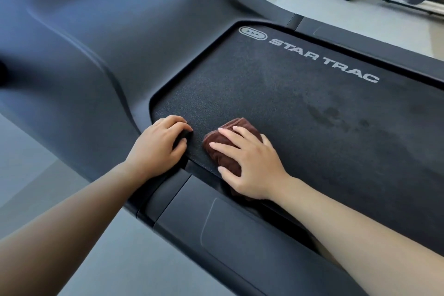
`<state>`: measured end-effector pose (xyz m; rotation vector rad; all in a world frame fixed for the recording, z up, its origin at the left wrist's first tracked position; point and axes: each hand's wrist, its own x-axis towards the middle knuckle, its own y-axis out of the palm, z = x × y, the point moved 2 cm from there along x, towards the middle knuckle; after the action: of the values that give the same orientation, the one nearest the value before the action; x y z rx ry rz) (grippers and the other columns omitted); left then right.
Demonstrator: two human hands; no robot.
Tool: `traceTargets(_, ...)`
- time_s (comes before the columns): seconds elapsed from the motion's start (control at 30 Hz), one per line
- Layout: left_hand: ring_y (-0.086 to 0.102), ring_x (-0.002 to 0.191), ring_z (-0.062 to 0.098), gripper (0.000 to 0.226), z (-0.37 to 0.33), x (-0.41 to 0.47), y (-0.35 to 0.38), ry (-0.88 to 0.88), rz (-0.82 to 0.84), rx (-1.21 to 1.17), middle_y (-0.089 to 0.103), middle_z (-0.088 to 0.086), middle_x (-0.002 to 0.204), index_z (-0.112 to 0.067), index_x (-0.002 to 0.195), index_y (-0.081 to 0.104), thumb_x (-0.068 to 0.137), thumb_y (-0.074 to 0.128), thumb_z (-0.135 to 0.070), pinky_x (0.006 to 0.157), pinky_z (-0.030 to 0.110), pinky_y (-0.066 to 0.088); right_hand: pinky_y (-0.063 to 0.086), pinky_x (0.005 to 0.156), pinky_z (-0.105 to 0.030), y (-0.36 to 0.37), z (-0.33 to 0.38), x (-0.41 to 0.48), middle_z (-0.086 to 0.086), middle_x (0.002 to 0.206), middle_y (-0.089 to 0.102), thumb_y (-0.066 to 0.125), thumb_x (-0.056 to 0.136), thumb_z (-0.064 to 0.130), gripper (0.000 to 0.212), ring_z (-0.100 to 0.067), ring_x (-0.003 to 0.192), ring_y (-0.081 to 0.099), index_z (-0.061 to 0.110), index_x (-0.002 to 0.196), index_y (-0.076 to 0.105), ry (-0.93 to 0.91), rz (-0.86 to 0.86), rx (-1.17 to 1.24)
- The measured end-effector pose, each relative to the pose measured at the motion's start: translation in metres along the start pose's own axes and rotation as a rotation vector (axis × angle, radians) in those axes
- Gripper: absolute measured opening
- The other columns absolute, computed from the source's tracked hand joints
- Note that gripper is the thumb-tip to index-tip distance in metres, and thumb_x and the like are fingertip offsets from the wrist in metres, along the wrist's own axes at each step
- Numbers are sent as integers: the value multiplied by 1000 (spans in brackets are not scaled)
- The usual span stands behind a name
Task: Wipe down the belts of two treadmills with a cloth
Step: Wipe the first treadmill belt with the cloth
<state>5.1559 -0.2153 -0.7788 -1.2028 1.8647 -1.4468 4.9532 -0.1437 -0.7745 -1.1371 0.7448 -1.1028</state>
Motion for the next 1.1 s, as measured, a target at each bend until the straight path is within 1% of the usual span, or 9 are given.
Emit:
traceTargets(0.07, 54, 106, 28, 26, -1, 0, 1, -10, -5, 9, 57, 5, 119, -13, 110, 62, 85, 57, -13, 94, 38, 43, 30, 103, -50, -1, -2, -15, 8, 147, 40, 56, 82, 45, 49, -22, 137, 33, 36, 130, 54, -23, -17, -2)
traceTargets(0.2, 54, 102, 29, 24, -3, 4, 1, -27, -8, 4, 57, 5, 115, -14, 107, 63, 83, 59, -12, 91, 39, 44, 35, 99, -49, -3, -9, -44, 7, 143, 46, 53, 80, 47, 48, -22, 133, 39, 36, 127, 57, -37, -67, -9)
traceTargets(0.33, 55, 101, 28, 23, -2, 3, -4, -22, -10, 21, 59, 4, 114, -14, 105, 64, 83, 58, -12, 89, 39, 45, 37, 99, -55, -1, -7, -40, 6, 139, 52, 58, 80, 42, 44, -23, 131, 43, 32, 122, 62, 23, -137, 79)
traceTargets(0.47, 58, 99, 27, 29, 17, -3, -27, -21, -67, 129, 61, 2, 111, -16, 102, 65, 81, 47, -24, 83, 40, 46, 33, 102, -55, 5, 3, -9, 7, 142, 48, 54, 81, 42, 45, -21, 134, 39, 32, 124, 61, 12, -111, 98)
traceTargets(0.57, 58, 102, 28, 39, 39, -12, -43, -79, -101, 217, 61, 3, 111, -17, 101, 66, 81, 37, -32, 88, 41, 42, 29, 104, -54, 13, 18, 29, 9, 145, 44, 48, 81, 46, 49, -19, 136, 34, 33, 127, 57, -2, -98, 89)
traceTargets(0.67, 55, 110, 24, 41, 51, -19, -44, -126, -103, 258, 61, 0, 112, -19, 101, 66, 81, 34, -35, 97, 38, 33, 28, 103, -54, 25, 34, 73, 8, 146, 43, 47, 81, 46, 49, -19, 137, 31, 34, 127, 56, 9, -115, 92)
traceTargets(0.87, 53, 113, 17, 37, 56, -17, -40, -145, -104, 265, 61, -7, 111, -25, 102, 63, 80, 36, -35, 97, 30, 23, 24, 105, -53, 36, 48, 144, 9, 146, 39, 49, 83, 46, 44, -17, 137, 26, 38, 126, 52, 157, -150, 74)
traceTargets(0.97, 53, 114, 16, 37, 58, -18, -40, -145, -109, 263, 60, -7, 111, -25, 103, 63, 80, 36, -35, 98, 30, 23, 25, 103, -53, 37, 50, 144, 9, 148, 36, 49, 83, 48, 47, -18, 137, 25, 39, 129, 50, 168, -127, 36)
traceTargets(1.1, 54, 113, 18, 40, 59, -19, -42, -130, -108, 246, 60, -7, 113, -26, 102, 64, 80, 33, -36, 99, 35, 26, 26, 100, -52, 32, 47, 107, 8, 149, 34, 51, 83, 46, 50, -19, 138, 24, 37, 131, 49, 93, -94, 42)
